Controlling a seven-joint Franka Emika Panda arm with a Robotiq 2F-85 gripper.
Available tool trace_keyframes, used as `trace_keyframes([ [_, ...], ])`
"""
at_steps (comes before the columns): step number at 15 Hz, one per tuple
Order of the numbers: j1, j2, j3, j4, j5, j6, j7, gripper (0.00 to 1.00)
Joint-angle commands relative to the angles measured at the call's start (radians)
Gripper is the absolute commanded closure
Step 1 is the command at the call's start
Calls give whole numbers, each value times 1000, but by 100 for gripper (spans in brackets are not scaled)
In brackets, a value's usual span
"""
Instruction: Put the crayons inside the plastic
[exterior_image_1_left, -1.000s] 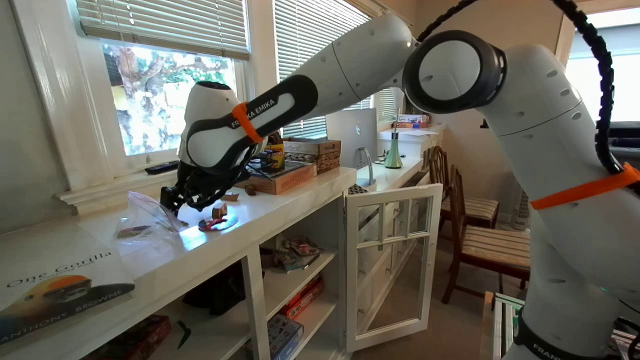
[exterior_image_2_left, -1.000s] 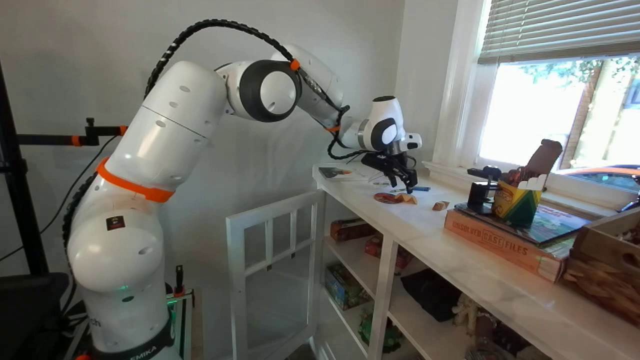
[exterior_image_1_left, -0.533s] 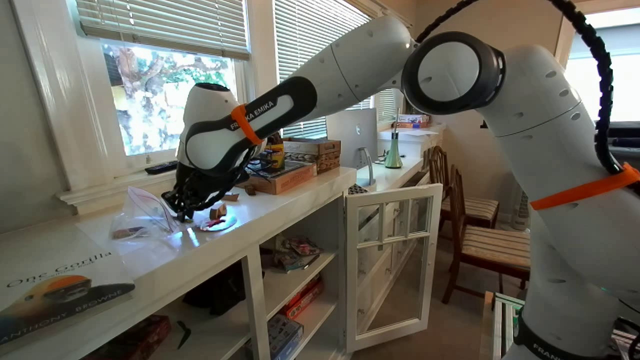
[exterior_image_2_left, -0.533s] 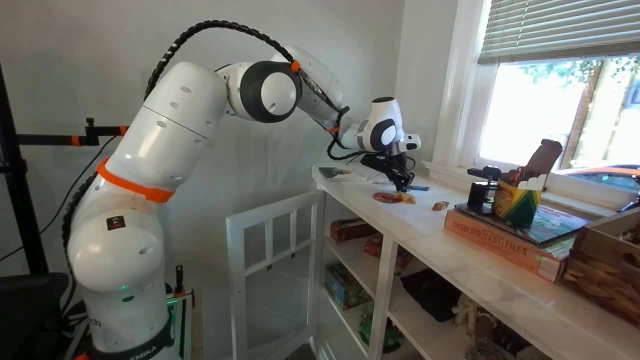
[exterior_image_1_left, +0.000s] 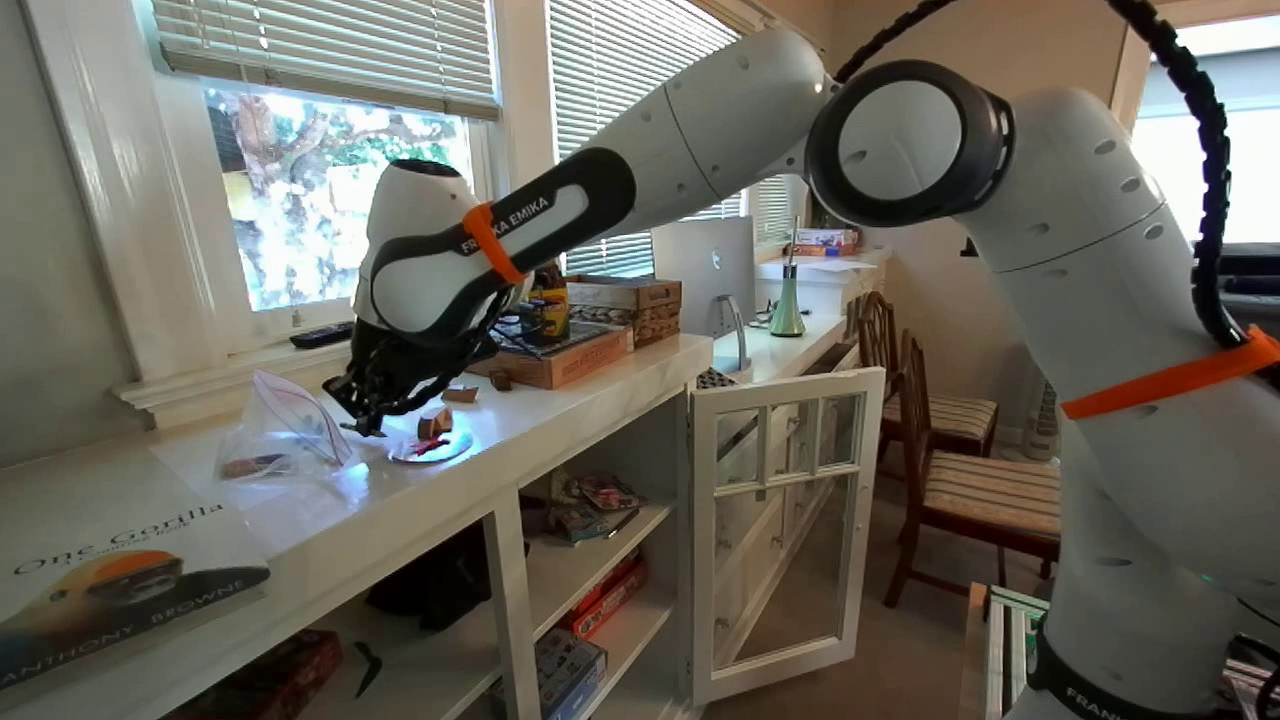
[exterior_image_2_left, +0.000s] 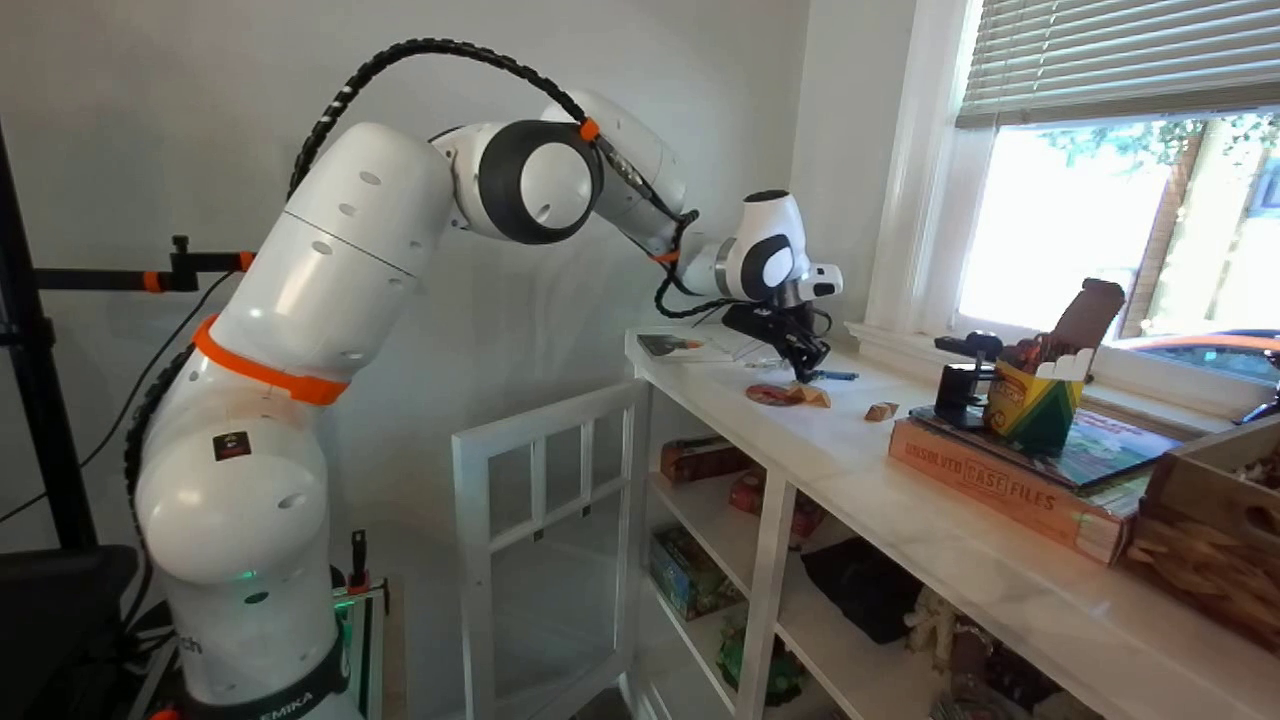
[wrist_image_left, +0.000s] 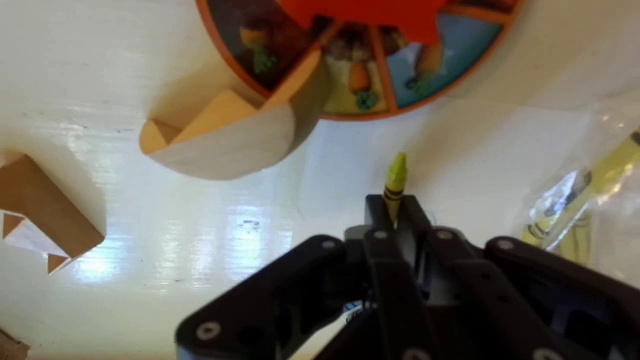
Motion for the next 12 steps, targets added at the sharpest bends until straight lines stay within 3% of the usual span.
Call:
trace_keyframes([
  [1, 4, -50, 2, -20, -5, -20, 4, 97],
  [12, -4, -210, 98, -49, 10, -205, -159, 97],
])
